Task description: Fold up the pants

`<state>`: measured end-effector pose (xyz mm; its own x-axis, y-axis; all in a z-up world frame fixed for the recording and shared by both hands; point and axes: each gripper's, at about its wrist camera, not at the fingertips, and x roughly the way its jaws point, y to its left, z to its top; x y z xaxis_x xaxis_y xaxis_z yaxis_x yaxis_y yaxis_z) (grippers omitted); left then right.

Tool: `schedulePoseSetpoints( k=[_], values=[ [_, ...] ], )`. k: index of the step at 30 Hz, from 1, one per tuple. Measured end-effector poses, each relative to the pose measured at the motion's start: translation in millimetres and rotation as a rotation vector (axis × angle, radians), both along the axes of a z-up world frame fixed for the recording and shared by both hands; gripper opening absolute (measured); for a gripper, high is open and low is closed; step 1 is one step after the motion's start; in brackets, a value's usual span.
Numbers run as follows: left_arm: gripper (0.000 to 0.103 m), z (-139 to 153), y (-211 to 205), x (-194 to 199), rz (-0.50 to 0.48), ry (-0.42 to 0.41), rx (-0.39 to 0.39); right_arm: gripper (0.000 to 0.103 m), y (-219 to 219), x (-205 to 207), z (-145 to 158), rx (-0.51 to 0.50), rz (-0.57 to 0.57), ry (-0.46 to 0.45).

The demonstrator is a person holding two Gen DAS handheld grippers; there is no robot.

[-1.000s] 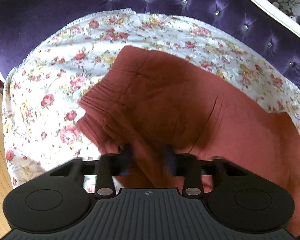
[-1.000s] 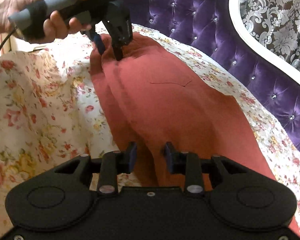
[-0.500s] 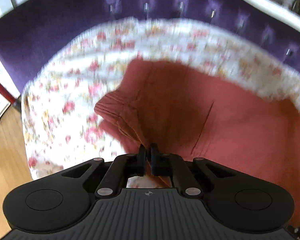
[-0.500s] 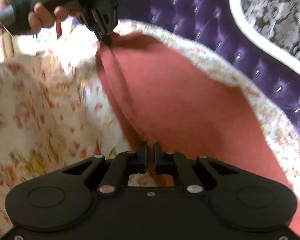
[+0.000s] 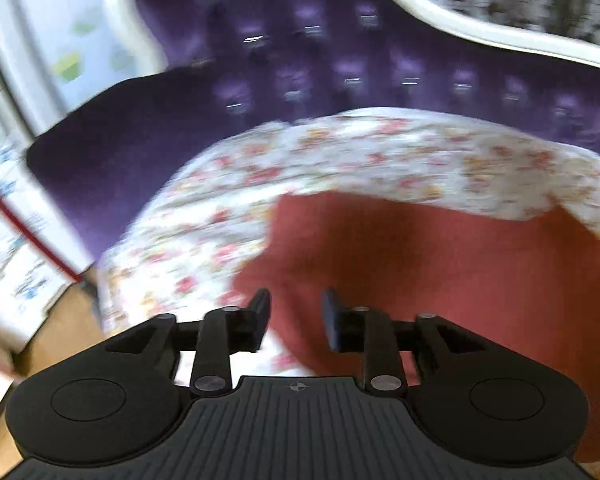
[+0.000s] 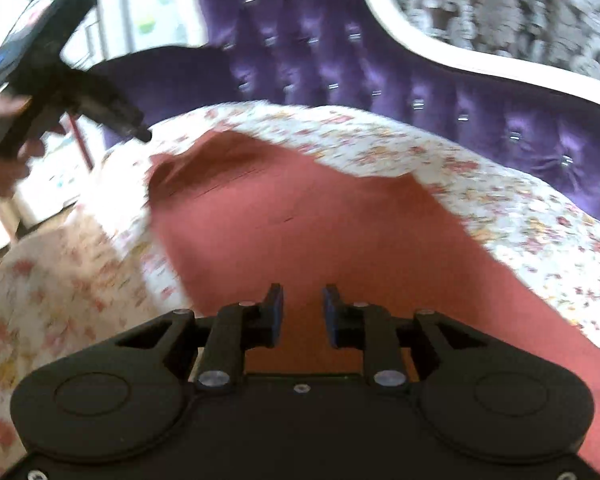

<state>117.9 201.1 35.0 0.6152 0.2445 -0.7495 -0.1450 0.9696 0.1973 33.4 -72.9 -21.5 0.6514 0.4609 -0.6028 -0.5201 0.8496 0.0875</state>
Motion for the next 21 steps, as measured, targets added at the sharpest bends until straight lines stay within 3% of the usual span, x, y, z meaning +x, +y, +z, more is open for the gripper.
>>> schedulePoseSetpoints(
  k=[3,8,14,21],
  values=[
    [0.03,-6.7,-26.4,23.1,-0.074,0.015,-0.05,0.035,-11.7,22.2,0.7,0.009,-0.069,-0.019],
    [0.03,-35.6,-64.2,63.0,-0.145,0.096,-0.138,0.035,-28.6,62.4,1.2,0.051,-0.127,0.03],
    [0.03,-70.0,-76.1,75.3,-0.148,0.16,-0.177,0.035,-31.4,99.4,-4.4,0.027,-0.129,0.036],
    [0.031,-79.5,-72.5,66.2,-0.147,0.118,-0.186,0.035,-22.4,140.9,-10.4,-0.004,-0.107,0.013]
  ],
)
